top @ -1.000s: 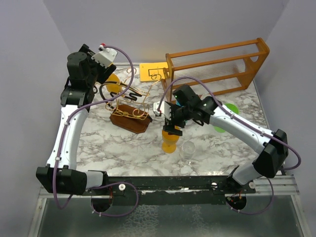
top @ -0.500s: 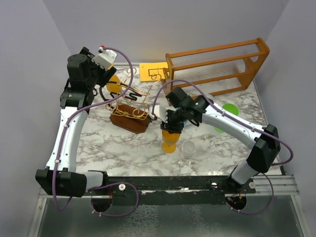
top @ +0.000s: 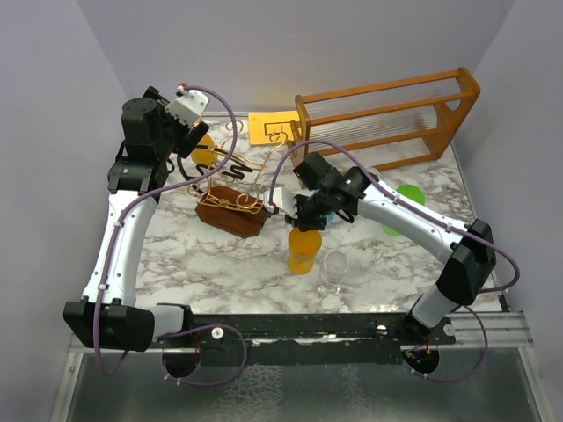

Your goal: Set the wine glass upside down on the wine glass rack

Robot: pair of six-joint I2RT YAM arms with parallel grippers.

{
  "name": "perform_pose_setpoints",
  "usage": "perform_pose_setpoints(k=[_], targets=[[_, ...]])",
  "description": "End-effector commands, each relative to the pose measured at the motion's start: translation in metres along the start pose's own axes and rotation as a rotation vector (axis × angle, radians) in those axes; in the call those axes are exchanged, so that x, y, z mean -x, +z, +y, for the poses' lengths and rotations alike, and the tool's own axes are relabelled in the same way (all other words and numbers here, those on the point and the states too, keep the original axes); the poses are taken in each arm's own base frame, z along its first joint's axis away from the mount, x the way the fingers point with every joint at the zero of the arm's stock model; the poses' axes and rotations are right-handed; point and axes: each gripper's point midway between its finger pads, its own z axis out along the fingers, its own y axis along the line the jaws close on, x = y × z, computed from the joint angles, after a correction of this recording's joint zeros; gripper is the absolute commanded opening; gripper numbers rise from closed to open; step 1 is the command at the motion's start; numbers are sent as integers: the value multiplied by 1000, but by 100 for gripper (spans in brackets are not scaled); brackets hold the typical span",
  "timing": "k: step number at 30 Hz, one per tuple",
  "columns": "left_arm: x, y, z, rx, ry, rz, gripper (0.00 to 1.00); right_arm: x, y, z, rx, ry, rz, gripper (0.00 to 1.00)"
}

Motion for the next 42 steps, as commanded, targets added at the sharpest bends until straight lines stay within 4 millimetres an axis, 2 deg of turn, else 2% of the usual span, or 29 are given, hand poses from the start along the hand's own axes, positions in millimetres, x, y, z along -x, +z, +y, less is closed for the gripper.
perform_pose_setpoints(k=[1, 8, 13, 19, 24, 30, 34, 37, 42], targets=[[21, -16, 9, 6, -82, -57, 97, 22, -13, -2, -9, -58, -74, 1], [32, -22, 16, 18, -121, -79, 99, 42, -46, -7, -92, -139, -172, 1], [48, -23, 19, 9, -220, -112, 99, 53, -85, -11, -177, -168, -241, 1], [82, -26, 23, -47, -322, -187, 99, 56, -132, -3, -180, -118, -293, 1], [114, -24, 20, -133, -419, -256, 99, 66, -181, -13, -190, -79, -393, 1], [133, -18, -2, -289, -564, -283, 99, 75, -254, -44, -268, -2, -537, 1], [155, -19, -23, -462, -643, -329, 99, 87, -289, -63, -408, 1, -563, 1], [167, -22, -39, -587, -697, -350, 99, 97, -302, -84, -488, 18, -589, 1], [182, -27, -47, -694, -757, -376, 96, 114, -321, -120, -600, 46, -643, 1]])
